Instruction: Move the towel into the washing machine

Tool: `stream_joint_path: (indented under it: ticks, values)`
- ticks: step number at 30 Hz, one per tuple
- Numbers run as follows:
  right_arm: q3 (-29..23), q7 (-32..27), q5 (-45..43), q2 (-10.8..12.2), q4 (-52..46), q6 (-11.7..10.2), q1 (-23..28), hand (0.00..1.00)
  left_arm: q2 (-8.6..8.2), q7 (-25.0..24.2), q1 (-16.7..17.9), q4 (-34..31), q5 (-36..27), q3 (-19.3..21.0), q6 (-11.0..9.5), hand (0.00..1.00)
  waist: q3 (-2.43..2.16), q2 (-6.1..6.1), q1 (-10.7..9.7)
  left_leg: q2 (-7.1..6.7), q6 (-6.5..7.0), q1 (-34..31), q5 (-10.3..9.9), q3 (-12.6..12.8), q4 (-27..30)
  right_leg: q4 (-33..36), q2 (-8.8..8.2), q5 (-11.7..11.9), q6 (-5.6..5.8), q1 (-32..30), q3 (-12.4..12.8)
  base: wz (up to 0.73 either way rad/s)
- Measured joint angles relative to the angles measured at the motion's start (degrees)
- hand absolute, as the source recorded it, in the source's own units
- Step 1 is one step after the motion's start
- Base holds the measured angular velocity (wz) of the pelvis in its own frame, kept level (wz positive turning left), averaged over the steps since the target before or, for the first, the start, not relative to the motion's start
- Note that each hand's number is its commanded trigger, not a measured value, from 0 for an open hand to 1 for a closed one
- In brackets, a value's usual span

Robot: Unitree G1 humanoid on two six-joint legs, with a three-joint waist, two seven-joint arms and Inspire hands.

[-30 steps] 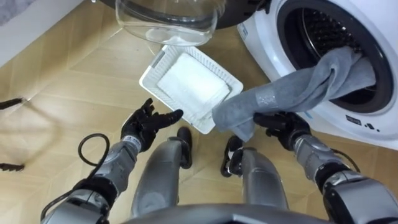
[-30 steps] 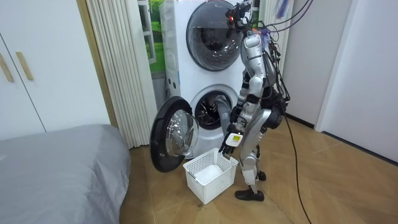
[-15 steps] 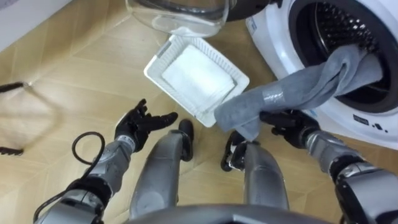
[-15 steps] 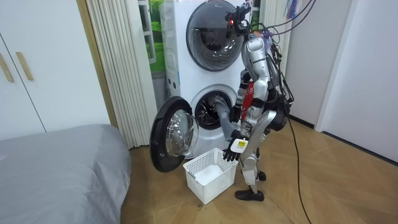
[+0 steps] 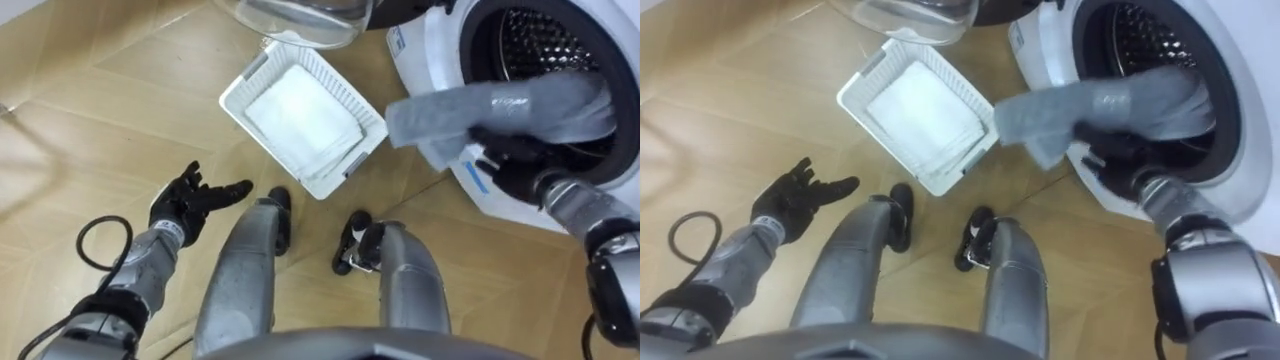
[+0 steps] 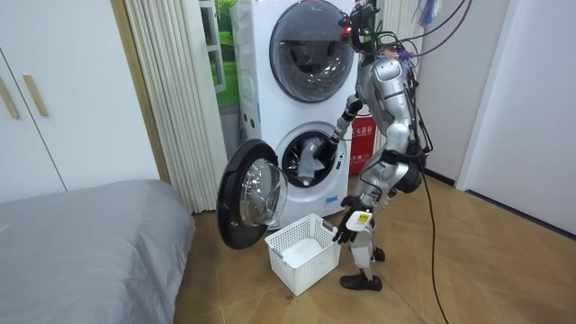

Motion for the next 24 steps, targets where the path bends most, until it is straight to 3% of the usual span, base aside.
stream_joint_path:
  ticks: [2,4,10,11,12,14,19,24]
  values:
    - [-1.9,0.0,3.7,-0.3,-0.8,0.0,-0.3,1.00,1.28,0.6,1.4,-1.8,0.0,1.8,0.1,0.00,-0.23,-1.34,-0.3,0.14,0.07,-0.6,0.1,0.0,0.3,0.0,0.09,0.0,-0.05,-0.2,-0.4,0.07]
    - [-1.9,-1.3,5.1,-0.8,-1.1,0.5,-0.5,1.00,1.45,1.8,1.9,-2.3,0.0,2.4,0.1,0.00,-0.41,-2.12,-0.3,0.10,0.11,-0.8,0.1,0.1,0.4,0.1,-0.02,0.0,0.02,-0.2,-0.5,0.07]
    - [-3.4,-7.7,5.5,-0.8,-1.3,2.0,-2.8,1.00,1.30,5.2,2.8,-4.3,-0.2,2.1,0.3,0.00,-0.42,-2.64,-1.6,-0.02,1.29,-1.2,-0.1,0.8,1.3,0.9,-0.58,-0.5,0.88,-0.2,-0.8,0.09]
    - [-3.5,-9.0,5.5,-0.8,-1.4,2.1,-3.1,0.44,1.27,6.0,2.8,-4.7,-0.2,2.2,0.3,0.00,-0.40,-2.71,-1.8,-0.18,1.38,-1.3,-0.2,0.9,1.4,1.0,-0.82,-0.5,0.94,-0.2,-0.8,0.04]
    - [-3.6,-9.6,5.6,-0.8,-1.4,2.1,-3.4,0.00,1.23,6.3,2.8,-4.8,-0.2,2.4,0.2,0.00,-0.41,-2.73,-2.1,-0.42,1.40,-1.3,-0.2,0.9,1.3,1.2,-1.14,-0.6,1.05,-0.3,-0.8,0.14]
    - [-4.0,-13.1,7.6,-0.8,-1.5,2.8,-4.9,0.00,0.99,8.0,2.8,-4.9,-0.8,2.6,0.2,0.00,-0.46,-2.81,-3.4,-0.94,1.88,-1.6,-0.1,1.7,1.3,2.3,-2.14,-0.9,1.46,-1.1,-0.6,0.11]
    - [-8.1,-21.7,10.9,-0.8,-1.2,3.7,-7.4,0.00,-0.09,11.9,3.4,-7.3,-1.1,4.1,0.1,0.00,-0.48,-2.77,-4.2,-0.97,2.78,-2.8,-0.3,2.2,2.4,3.0,-2.61,-1.2,2.12,-1.6,-1.1,0.08]
    - [-15.9,-31.5,18.4,-1.5,-0.5,1.5,-8.9,0.00,-1.29,14.8,3.2,-9.4,-0.5,4.0,0.0,0.00,-0.61,-2.51,-4.7,-0.88,3.28,-3.1,-0.5,2.3,2.9,2.7,-2.53,-1.0,2.61,-1.5,-1.3,0.02]
